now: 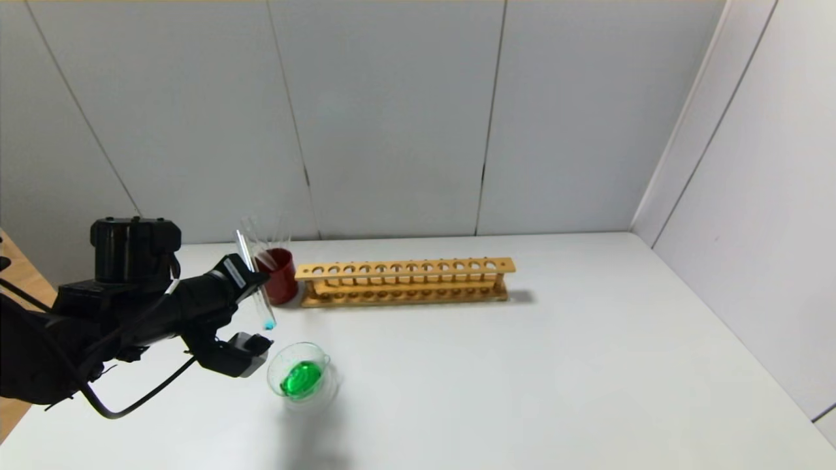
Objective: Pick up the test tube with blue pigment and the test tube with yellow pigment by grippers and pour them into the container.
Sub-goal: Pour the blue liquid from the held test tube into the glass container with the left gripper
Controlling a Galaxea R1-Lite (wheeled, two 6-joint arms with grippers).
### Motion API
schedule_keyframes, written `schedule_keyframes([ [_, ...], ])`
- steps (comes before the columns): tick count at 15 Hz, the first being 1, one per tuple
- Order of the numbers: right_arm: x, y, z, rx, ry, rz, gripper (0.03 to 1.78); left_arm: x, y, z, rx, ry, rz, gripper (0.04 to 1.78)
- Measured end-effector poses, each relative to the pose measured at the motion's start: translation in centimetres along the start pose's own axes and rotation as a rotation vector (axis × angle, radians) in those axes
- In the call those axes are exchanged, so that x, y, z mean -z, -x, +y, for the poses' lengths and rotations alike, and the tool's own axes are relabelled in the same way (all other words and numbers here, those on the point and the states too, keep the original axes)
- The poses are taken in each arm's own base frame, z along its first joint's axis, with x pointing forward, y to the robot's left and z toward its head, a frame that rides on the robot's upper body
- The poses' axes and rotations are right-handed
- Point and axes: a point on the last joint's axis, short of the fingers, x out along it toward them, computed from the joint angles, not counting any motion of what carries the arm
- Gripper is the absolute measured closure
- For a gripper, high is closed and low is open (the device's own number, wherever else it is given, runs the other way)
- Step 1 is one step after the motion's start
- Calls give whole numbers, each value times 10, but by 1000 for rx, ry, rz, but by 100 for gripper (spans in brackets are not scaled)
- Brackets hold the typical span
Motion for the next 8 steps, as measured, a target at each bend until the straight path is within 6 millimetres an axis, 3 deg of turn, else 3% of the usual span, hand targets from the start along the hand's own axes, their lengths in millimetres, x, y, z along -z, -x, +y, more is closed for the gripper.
schedule_keyframes([
  [8, 0, 0, 0, 0, 0, 0, 6, -5, 3, 1, 0, -12, -8, 151],
])
